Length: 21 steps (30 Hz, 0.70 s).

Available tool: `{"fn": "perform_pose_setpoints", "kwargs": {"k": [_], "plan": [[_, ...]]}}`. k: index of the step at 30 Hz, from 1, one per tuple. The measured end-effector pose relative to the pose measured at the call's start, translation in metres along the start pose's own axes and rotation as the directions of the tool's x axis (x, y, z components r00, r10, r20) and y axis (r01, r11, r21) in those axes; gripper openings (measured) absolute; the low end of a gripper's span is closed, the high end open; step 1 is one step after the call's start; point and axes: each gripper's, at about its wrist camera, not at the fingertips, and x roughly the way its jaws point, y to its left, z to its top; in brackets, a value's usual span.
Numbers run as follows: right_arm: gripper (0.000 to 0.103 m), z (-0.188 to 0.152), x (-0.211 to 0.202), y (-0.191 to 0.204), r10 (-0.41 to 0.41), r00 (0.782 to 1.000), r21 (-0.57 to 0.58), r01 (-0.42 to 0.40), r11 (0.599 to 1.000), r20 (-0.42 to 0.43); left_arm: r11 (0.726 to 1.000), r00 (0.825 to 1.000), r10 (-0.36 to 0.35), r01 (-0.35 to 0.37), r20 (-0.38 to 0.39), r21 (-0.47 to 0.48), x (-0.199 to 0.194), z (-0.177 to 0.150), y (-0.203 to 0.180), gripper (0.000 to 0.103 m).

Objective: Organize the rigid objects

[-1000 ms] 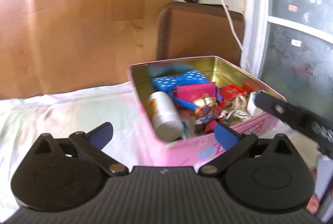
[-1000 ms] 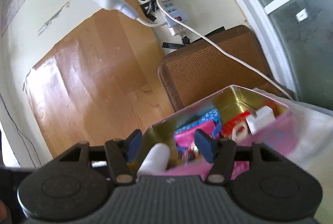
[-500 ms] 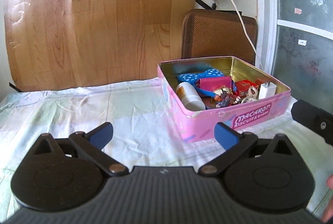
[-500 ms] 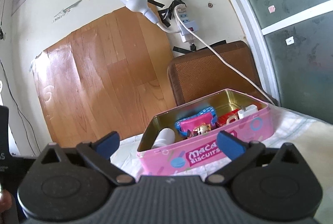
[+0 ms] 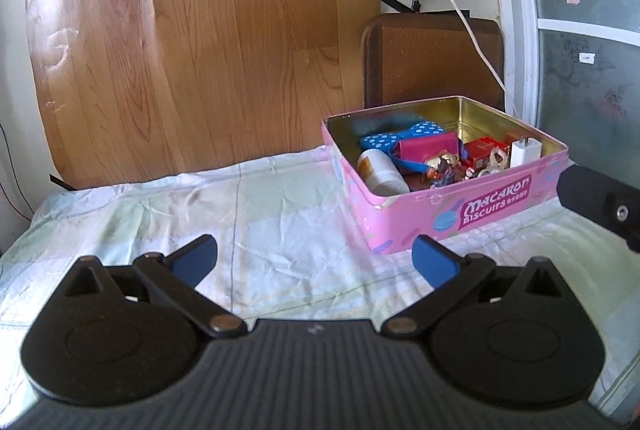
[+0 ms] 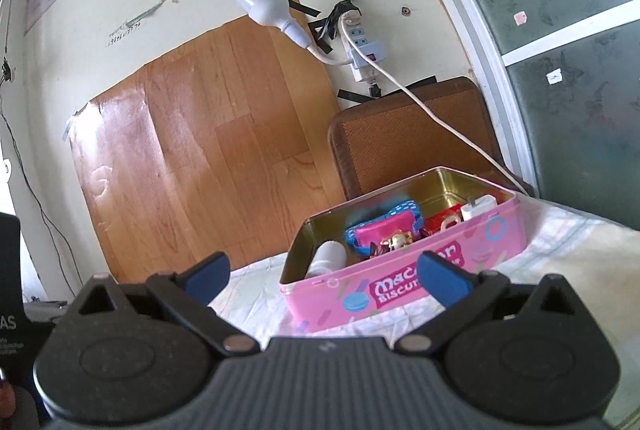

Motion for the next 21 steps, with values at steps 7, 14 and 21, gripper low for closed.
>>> {"fn": "perform_pose_setpoints", "kwargs": {"k": [7,14,21], "plan": [[0.103,0.002,-0.007,-0.005,-0.01,1.0,0.027,0.01,1.0,0.025,0.998,0.999,0.035,-0.034,-0.01,0.044,-0.005,0.002,-0.007,0.103],[0.103,0.005,-0.012,-0.006,-0.012,0.999,0.041,0.01,0.999,0.047,0.999,0.998,0.047,-0.046,-0.032,0.03,-0.009,0.004,-0.008,0.103],[0.103,0.003,-0.011,-0.008,-0.013,0.999,0.052,0.011,0.999,0.041,0.998,0.998,0.046,-0.044,-0.051,0.038,-0.008,0.0,-0.013,0.103]]}}
